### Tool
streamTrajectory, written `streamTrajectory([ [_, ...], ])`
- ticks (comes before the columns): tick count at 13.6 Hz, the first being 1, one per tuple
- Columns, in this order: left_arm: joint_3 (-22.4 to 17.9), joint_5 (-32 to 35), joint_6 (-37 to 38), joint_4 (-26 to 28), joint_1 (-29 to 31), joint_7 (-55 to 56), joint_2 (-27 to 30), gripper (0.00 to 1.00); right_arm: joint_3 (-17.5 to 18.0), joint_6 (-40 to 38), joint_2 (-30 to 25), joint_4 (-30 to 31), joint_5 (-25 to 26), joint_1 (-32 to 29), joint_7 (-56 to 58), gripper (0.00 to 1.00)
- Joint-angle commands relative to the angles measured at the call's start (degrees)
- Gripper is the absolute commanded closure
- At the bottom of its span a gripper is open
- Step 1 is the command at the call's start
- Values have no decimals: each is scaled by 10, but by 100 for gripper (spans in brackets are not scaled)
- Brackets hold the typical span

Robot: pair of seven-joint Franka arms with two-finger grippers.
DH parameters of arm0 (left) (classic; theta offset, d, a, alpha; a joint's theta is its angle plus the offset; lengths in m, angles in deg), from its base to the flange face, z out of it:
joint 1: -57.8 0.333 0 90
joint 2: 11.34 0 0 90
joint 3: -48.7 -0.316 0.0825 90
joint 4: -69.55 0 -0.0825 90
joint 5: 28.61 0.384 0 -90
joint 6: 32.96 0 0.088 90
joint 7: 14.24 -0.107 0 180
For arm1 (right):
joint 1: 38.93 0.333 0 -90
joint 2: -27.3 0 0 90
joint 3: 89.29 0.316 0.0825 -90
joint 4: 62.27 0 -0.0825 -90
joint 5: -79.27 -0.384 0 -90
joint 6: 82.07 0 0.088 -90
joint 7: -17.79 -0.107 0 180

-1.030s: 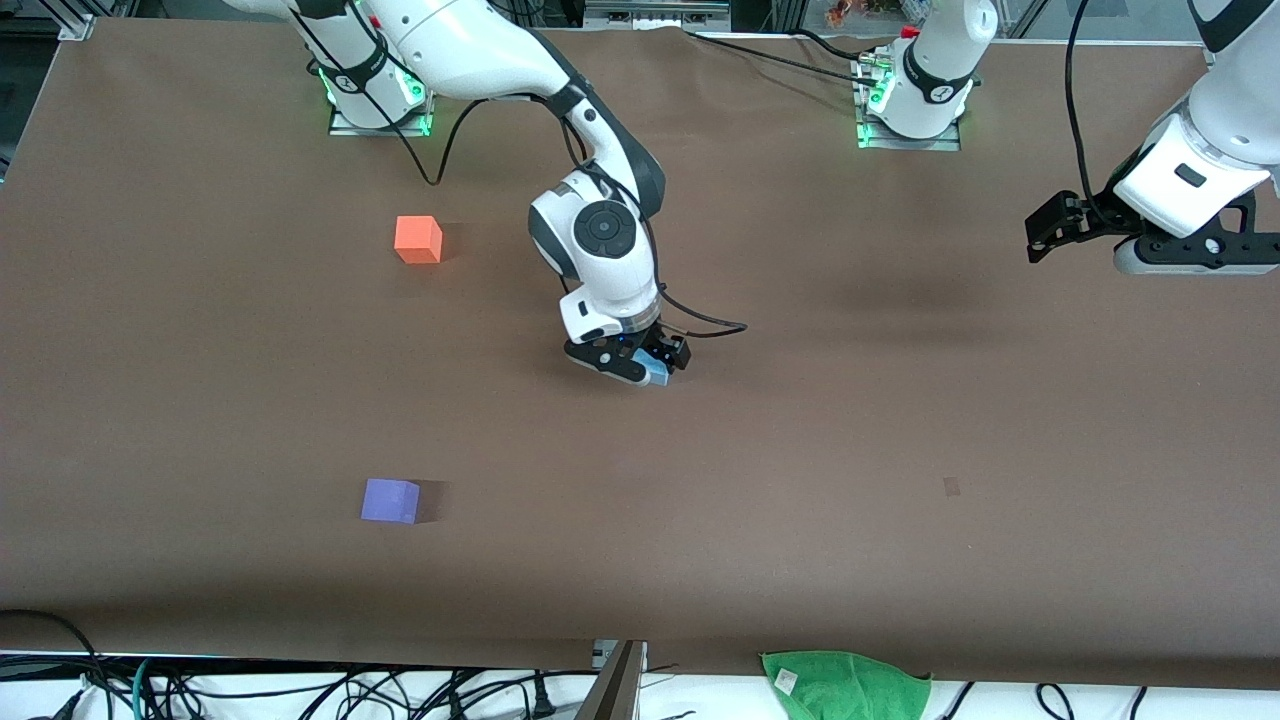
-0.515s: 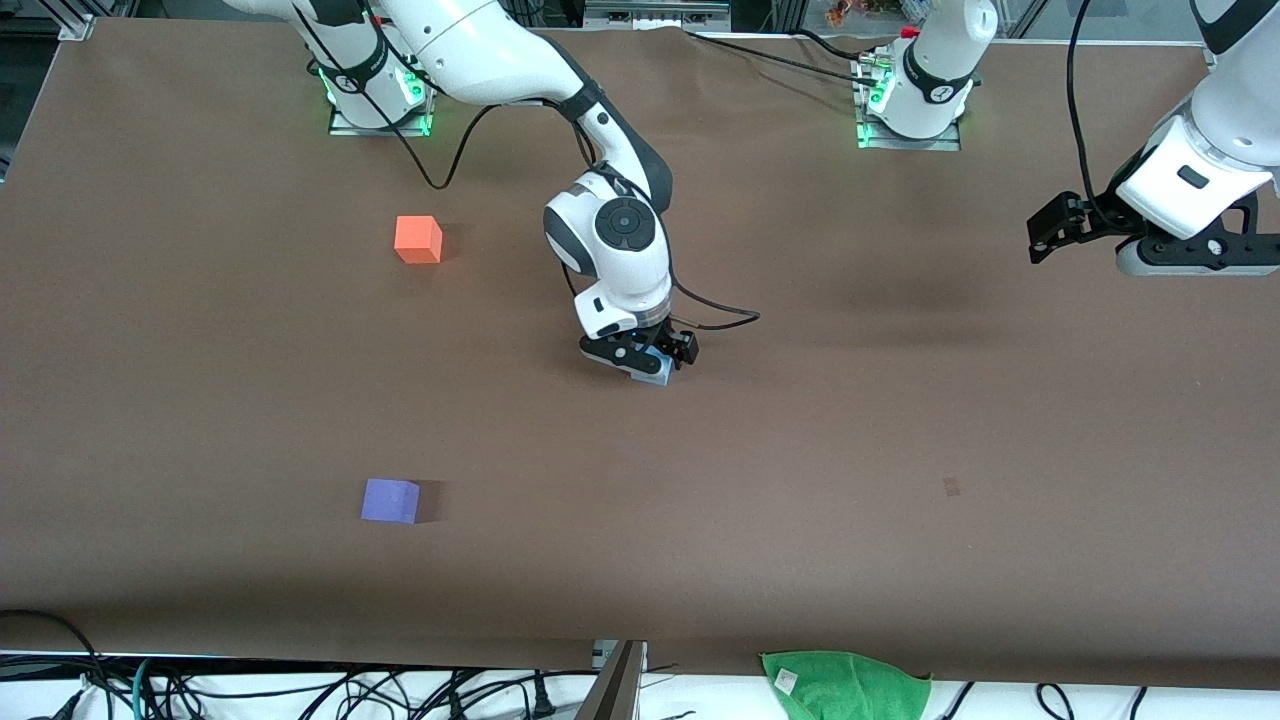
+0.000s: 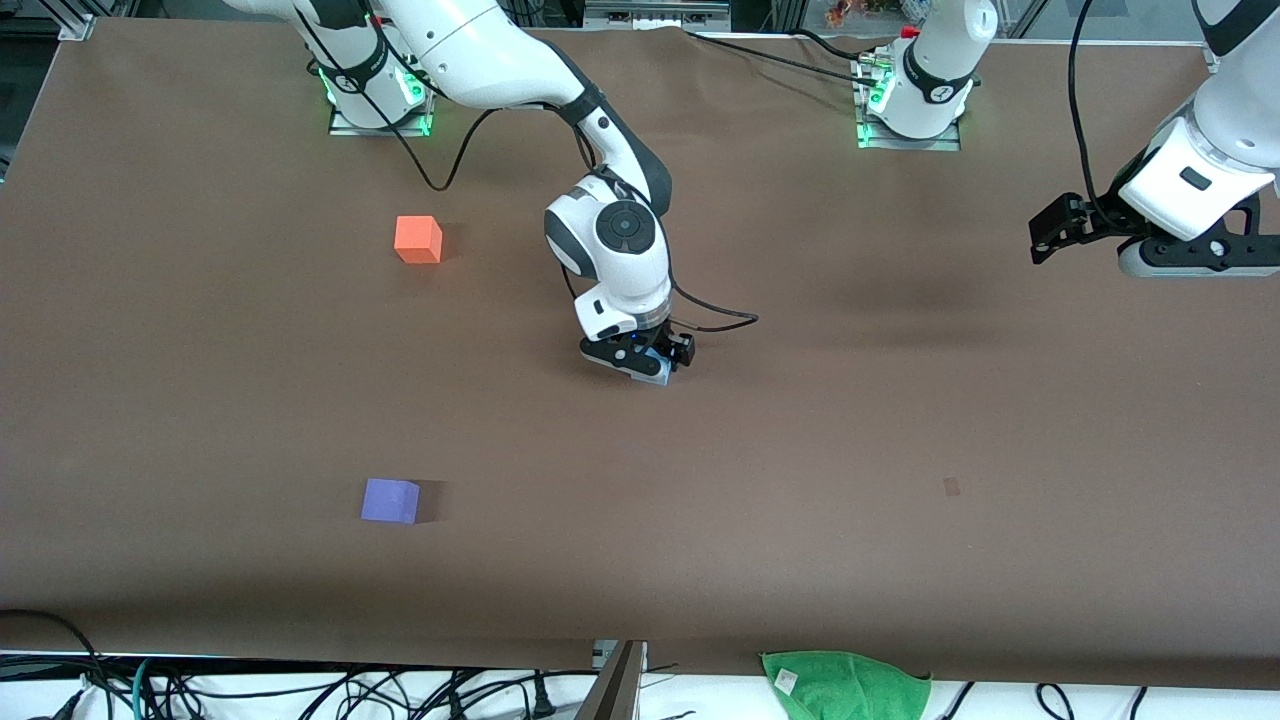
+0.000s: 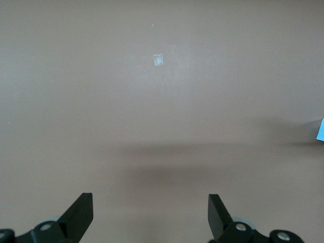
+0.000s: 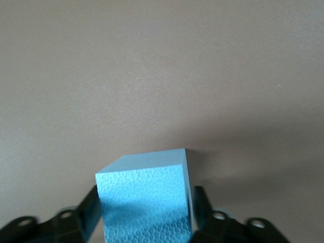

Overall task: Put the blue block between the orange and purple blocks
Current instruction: 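Lift the light-blue cube with the right gripper, then carry the cube with the right gripper between the orange and purple cubes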

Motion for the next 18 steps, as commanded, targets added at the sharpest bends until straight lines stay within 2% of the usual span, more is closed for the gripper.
streamTrajectory([
  [1, 5, -10, 12, -19, 7, -13, -9, 0, -5, 5, 9, -14, 9, 5, -10, 58],
  [8, 5, -10, 12, -18, 8, -14, -9, 0, -8, -15, -19, -14, 9, -12, 11, 58],
  [13, 5, -10, 12, -19, 6, -13, -9, 0, -7, -144, -88, -11, 2, -72, 180, 58],
  [18, 5, -10, 12, -19, 6, -13, -9, 0, -8, -219, -137, 6, -3, -133, 328, 58],
])
